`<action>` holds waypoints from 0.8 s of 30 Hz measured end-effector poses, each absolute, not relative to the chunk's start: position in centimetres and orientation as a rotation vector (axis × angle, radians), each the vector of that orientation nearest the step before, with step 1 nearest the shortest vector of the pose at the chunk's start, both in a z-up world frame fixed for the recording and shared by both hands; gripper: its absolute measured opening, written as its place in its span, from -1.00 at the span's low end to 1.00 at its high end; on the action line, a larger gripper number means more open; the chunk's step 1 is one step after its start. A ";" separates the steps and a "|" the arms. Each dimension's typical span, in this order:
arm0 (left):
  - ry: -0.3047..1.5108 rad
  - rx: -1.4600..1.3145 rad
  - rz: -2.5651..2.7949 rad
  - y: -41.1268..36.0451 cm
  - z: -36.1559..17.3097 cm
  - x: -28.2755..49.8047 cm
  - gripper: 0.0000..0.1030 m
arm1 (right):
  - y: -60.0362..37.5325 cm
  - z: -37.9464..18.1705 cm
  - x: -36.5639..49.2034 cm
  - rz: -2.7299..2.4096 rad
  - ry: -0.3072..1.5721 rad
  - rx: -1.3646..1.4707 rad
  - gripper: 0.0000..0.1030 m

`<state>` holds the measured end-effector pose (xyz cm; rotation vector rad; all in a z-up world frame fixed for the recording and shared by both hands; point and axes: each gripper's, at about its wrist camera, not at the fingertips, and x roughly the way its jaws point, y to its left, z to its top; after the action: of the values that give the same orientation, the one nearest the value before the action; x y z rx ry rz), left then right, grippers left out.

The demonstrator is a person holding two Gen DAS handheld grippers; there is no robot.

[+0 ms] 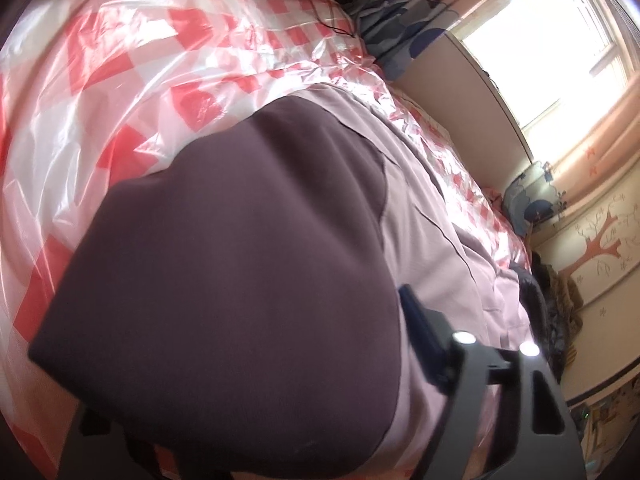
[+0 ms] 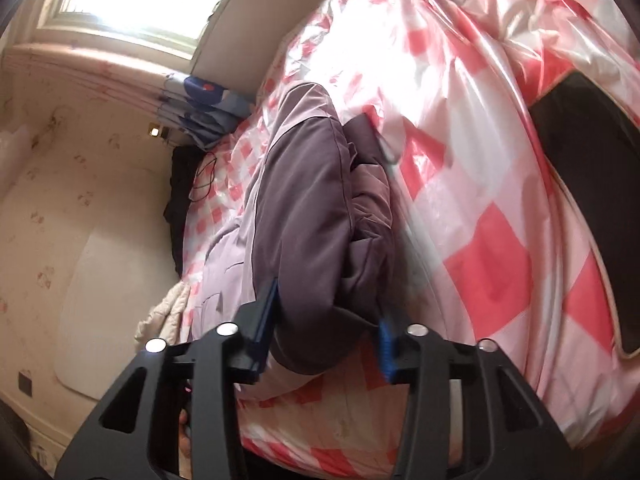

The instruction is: Fold large clothes

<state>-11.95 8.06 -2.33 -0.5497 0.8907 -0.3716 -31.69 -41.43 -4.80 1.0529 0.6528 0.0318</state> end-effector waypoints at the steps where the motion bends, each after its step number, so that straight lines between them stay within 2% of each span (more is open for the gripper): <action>1: 0.882 -0.539 -0.384 7.9 -2.1 -12.1 0.12 | -41.2 -4.6 -31.5 0.027 0.661 1.022 -0.33; 2: 0.869 -0.530 -0.396 7.8 -1.8 -12.5 0.02 | -41.0 -4.1 -31.6 0.028 0.657 0.997 -0.36; 4: 0.850 -0.517 -0.438 7.8 -1.0 -13.5 -0.07 | -40.7 -2.8 -32.4 0.029 0.617 0.961 -0.40; 7: 0.836 -0.482 -0.479 7.2 -0.4 -15.8 -0.06 | -41.2 -2.4 -33.8 0.001 0.592 0.948 -0.40; 9: 0.863 -0.499 -0.466 7.0 -1.0 -16.4 0.12 | -42.5 -4.2 -34.3 -0.059 0.667 0.966 -0.34; 11: 0.914 -0.554 -0.449 7.4 -1.8 -15.8 0.48 | -42.8 -4.8 -35.2 -0.123 0.686 0.947 -0.27; 14: 0.959 -0.656 -0.419 8.7 -2.9 -14.8 0.74 | -39.7 -0.5 -36.0 -0.284 0.594 0.696 -0.13; 15: 0.967 -0.682 -0.414 8.9 -3.1 -14.7 0.77 | -38.7 1.0 -36.0 -0.300 0.535 0.629 0.04; 16: 0.973 -0.708 -0.415 9.1 -3.4 -14.5 0.80 | -37.6 3.0 -35.8 -0.327 0.462 0.556 0.13; 18: 0.971 -0.735 -0.415 9.2 -3.7 -14.4 0.85 | -35.4 6.3 -34.3 -0.344 0.358 0.438 0.49; 21: 0.962 -0.743 -0.424 8.9 -3.7 -14.3 0.85 | -30.7 8.2 -26.1 -0.210 0.494 0.239 0.56; 24: 0.936 -0.714 -0.430 8.8 -3.2 -14.7 0.85 | -25.8 6.4 -16.5 -0.101 0.644 0.085 0.55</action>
<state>-14.66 8.75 -3.24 -0.7140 0.9357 -0.4299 -16.54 -25.81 6.42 0.0855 0.6441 -0.1005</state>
